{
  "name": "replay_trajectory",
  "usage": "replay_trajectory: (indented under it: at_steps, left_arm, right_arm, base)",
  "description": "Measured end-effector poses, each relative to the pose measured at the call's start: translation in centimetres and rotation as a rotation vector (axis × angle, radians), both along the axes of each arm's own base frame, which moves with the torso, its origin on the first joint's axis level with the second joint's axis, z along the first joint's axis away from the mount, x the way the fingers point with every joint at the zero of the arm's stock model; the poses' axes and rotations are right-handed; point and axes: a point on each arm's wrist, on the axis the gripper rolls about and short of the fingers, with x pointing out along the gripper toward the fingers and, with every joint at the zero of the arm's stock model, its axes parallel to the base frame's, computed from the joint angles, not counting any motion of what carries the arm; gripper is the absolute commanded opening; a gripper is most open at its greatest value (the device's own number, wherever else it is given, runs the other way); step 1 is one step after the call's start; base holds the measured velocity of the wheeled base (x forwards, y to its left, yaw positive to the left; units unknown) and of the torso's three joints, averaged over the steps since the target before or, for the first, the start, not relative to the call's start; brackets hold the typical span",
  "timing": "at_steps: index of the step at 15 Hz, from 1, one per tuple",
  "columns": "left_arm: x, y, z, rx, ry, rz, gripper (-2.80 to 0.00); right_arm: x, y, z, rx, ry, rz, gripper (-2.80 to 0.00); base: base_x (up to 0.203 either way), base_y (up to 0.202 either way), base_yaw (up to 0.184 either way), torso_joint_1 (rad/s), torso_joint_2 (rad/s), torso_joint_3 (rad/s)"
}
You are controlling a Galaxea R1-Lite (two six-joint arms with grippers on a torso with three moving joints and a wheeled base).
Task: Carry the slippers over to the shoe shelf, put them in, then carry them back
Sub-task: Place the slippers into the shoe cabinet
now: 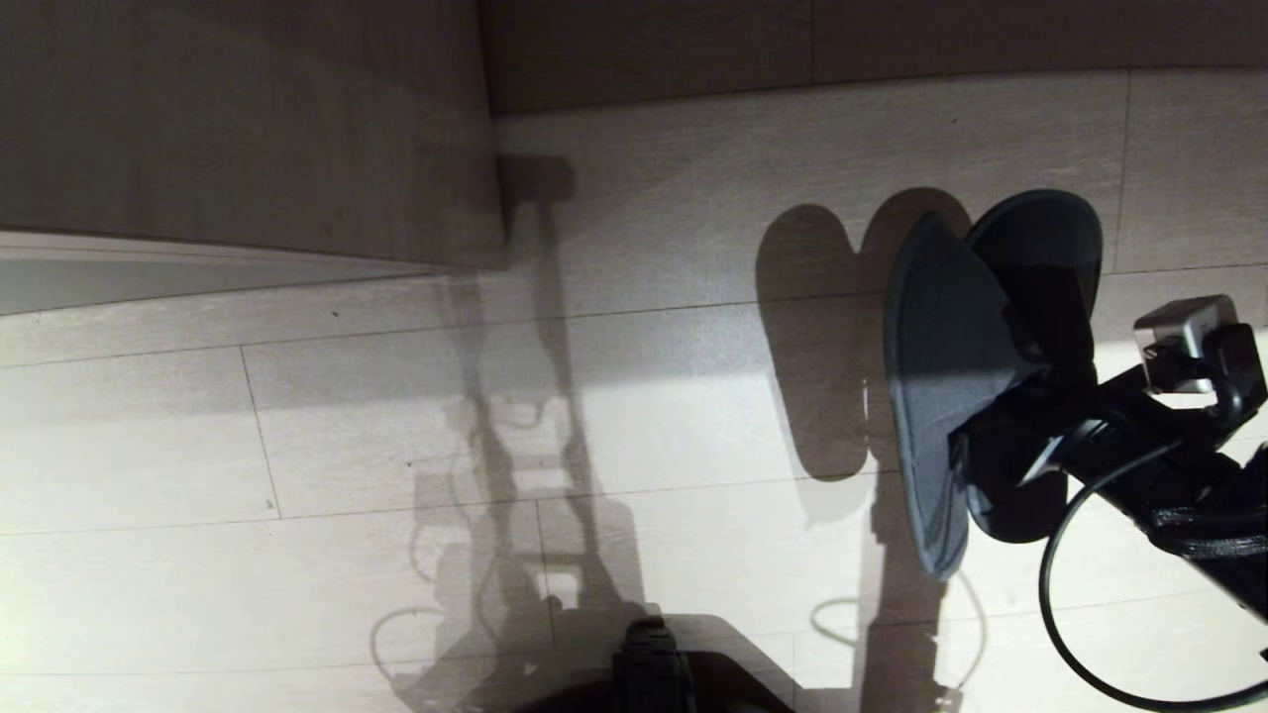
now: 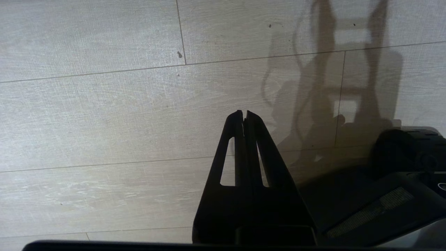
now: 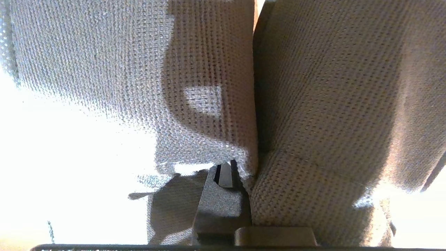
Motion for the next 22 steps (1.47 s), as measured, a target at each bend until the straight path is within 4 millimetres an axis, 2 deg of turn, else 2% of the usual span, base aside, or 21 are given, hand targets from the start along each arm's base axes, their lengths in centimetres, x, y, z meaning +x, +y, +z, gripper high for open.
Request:
replay_trajectory:
  at_steps: [5,10,16,20,22]
  left_arm:
    - [0.0,0.0,0.0,0.000,0.000,0.000,-2.80]
    - [0.0,0.0,0.0,0.000,-0.001,0.000,-2.80]
    - [0.0,0.0,0.0,-0.001,-0.001,0.000,-2.80]
    - [0.0,0.0,0.0,-0.001,0.000,0.000,-2.80]
    - [0.0,0.0,0.0,-0.001,0.000,0.000,-2.80]
  right_arm:
    - [-6.0,-0.9,1.6,0.015,0.004,-0.046,-2.80]
    - [-12.5,-1.9,1.9,0.023,0.018,-0.096,-2.80]
    - [-19.5,-3.0,0.8,0.073,-0.045,-0.207,-2.80]
    - [-22.5,-2.9,-1.2,0.115,-0.063,-0.179,-2.80]
    - [-23.2,-2.9,-2.7,0.122,-0.047,-0.170,-2.80]
  base:
    - [0.000,0.000,0.000,0.000,0.00,0.000]
    - [0.000,0.000,0.000,0.000,0.00,0.000]
    - [0.000,0.000,0.000,0.000,0.00,0.000]
    - [0.000,0.000,0.000,0.000,0.00,0.000]
    - [0.000,0.000,0.000,0.000,0.00,0.000]
